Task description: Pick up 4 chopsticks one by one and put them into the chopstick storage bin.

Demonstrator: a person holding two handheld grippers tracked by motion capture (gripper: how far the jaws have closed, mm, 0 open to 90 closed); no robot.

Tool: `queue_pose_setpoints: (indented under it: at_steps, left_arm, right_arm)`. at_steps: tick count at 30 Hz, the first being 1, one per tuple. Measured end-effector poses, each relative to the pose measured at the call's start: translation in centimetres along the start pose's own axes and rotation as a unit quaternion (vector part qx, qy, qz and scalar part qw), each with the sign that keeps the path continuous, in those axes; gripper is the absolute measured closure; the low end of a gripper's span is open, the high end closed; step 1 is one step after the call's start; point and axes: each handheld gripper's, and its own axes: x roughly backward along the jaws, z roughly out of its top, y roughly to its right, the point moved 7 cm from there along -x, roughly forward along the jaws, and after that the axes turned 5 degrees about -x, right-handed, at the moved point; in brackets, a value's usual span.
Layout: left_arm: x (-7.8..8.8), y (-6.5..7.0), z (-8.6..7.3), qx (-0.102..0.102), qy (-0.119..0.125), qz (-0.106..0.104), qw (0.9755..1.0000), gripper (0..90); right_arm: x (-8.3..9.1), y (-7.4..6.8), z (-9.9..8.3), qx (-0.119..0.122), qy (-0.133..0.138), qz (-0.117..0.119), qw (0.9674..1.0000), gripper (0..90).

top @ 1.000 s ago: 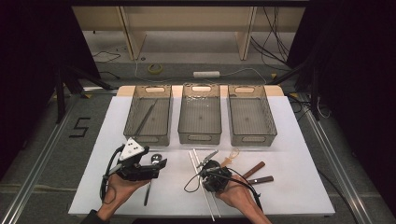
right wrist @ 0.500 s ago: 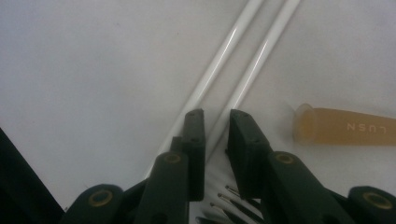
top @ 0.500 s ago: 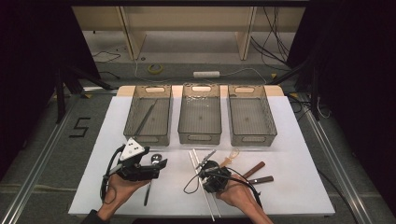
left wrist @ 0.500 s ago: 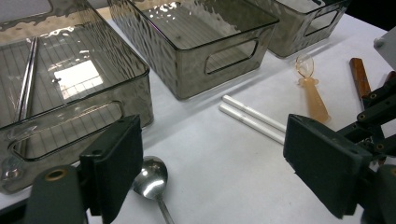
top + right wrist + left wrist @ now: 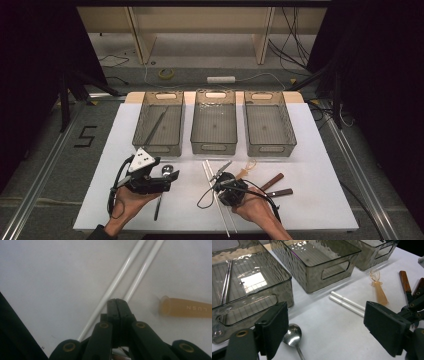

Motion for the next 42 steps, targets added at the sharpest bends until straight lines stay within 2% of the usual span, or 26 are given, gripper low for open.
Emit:
queue_pose_setpoints:
  at_steps: [1,2,3,19,27,33,42]
  left_arm:
    - [0.00,0.02,-0.01,-0.001,-0.001,0.000,1.0000,19.4]
    - [0.00,0.03,-0.01,-0.001,-0.001,0.000,1.0000,19.4]
    - [0.00,0.03,0.00,-0.001,0.000,0.000,1.0000,19.4]
    - [-0.07,0.13,0.05,0.001,0.001,-0.001,1.0000,19.6]
    - [0.00,0.06,0.05,-0.001,0.001,-0.001,1.0000,19.6]
    - [-0.06,0.07,0.05,0.000,0.001,-0.001,1.0000,19.6]
    - [0.00,0.10,0.07,-0.002,0.001,-0.001,1.0000,19.8]
  right_arm:
    - [-0.02,-0.05,0.06,-0.003,-0.003,0.002,1.0000,88.1]
    - [0.01,-0.03,0.12,-0.005,-0.005,0.011,0.9999,79.9]
    - [-0.31,0.08,-0.10,-0.008,-0.020,0.005,0.9998,73.6]
    - [-0.46,0.17,-0.07,-0.006,-0.027,0.007,0.9996,76.4]
    - [-0.48,0.08,-0.05,0.001,-0.025,0.001,0.9997,76.8]
    - [-0.43,0.06,-0.16,0.002,-0.036,0.008,0.9993,75.8]
    - [-0.43,0.10,-0.15,0.004,-0.037,0.009,0.9993,77.5]
